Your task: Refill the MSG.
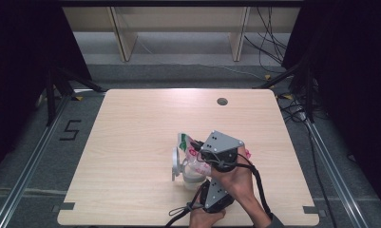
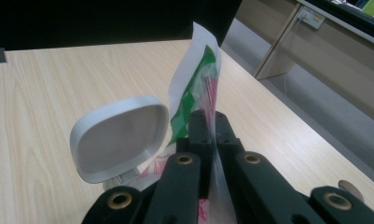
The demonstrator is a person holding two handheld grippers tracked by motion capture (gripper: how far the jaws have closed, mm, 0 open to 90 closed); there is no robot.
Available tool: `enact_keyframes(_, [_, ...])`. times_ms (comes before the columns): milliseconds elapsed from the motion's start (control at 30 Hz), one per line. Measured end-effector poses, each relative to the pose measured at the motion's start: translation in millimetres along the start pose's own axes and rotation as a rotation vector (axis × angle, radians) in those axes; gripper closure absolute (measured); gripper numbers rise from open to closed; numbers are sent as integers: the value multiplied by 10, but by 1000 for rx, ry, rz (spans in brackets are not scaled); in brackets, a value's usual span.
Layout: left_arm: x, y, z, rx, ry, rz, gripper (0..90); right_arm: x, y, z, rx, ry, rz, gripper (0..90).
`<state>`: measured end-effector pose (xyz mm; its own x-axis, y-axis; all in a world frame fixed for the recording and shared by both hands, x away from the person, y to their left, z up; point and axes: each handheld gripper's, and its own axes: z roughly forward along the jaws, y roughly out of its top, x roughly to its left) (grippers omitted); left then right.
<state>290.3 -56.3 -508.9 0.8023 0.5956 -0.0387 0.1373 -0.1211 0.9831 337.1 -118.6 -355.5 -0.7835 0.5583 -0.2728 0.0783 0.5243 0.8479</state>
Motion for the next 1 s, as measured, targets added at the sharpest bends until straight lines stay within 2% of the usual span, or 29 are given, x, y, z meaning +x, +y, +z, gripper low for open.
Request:
enact_keyframes(700, [-10,-8,-13,9,9,2,756,-25,-6,-10,-11,5,16,900])
enact_keyframes(1000, [-11,-9,1,-3,5,-5,756,-14,-4,-7,-13,6,15,900])
